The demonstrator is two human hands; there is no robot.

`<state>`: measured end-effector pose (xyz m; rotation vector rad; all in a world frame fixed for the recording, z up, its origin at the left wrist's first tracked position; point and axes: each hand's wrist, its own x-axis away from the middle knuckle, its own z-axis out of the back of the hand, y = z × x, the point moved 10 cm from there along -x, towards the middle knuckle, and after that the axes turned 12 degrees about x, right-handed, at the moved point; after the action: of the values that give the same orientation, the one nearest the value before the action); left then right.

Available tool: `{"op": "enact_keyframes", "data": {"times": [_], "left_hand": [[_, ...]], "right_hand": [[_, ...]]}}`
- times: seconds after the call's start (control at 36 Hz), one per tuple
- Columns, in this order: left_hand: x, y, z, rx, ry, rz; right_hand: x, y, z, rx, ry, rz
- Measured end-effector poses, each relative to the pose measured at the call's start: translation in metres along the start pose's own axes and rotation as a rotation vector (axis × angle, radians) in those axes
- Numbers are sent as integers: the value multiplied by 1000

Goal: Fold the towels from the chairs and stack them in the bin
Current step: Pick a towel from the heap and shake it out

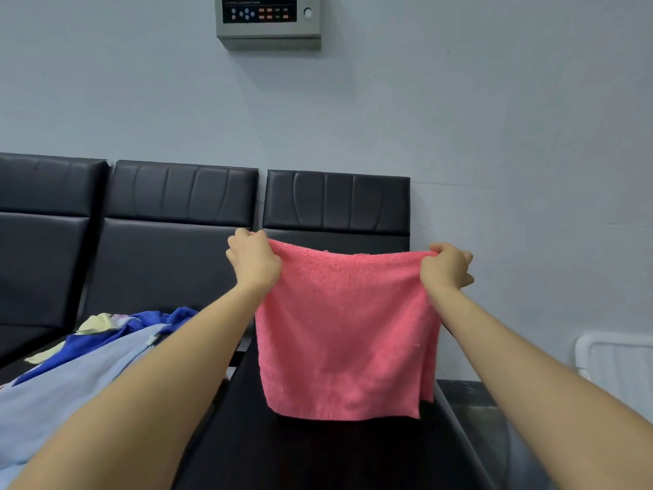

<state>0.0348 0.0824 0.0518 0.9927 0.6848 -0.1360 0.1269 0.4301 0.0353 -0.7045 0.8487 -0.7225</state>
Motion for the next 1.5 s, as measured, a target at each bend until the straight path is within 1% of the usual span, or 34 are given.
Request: {"op": "enact_keyframes", "data": {"times": [0.14, 0.28, 0.39, 0.44, 0.5, 0.56, 0.64, 0.69, 0.83, 0.92, 1.03, 1.11, 1.22, 1.31, 1.36, 1.44, 1.5], "left_hand": [[6, 6, -11, -288, -75, -61], [6, 6, -15, -542, -94, -107], [4, 10, -17, -525, -138, -142], [0, 16, -12, -514, -120, -169], [-5, 28, -7, -543, -86, -212], [-10, 43, -2, -613, -49, -261], [-16, 57, 0, -703, -70, -278], [-17, 64, 0, -735, -82, -295], [-11, 71, 8, -757, -54, -334], [-6, 67, 3, -789, -88, -354], [-1, 51, -2, -756, -160, -293], [0, 37, -5, -748, -182, -236], [1, 18, -13, -740, -255, -148], [5, 7, -20, -681, -290, -97], [5, -9, -27, -548, -322, 8], [2, -39, -45, -170, -388, 251], [-1, -51, -58, 32, -378, 343]], "right_hand": [[2, 0, -5, 262, -59, 82], [2, -1, -1, 440, 12, 195], [3, -10, 12, 503, 139, 248], [5, -18, 17, 515, 210, 307], [5, -27, 20, 512, 244, 359], [3, -34, 21, 471, 229, 387], [1, -43, 25, 425, 201, 395], [-1, -47, 26, 455, 189, 400], [-3, -49, 26, 547, 172, 394], [-2, -44, 21, 573, 140, 390], [1, -33, 14, 579, 94, 388], [2, -25, 11, 555, 64, 373], [2, -17, 6, 511, 55, 343], [-1, -6, -6, 525, 17, 320], [-3, 3, -15, 515, -8, 290], [-7, 18, -26, 418, -55, 207], [-10, 28, -37, 306, -86, 148]]}}
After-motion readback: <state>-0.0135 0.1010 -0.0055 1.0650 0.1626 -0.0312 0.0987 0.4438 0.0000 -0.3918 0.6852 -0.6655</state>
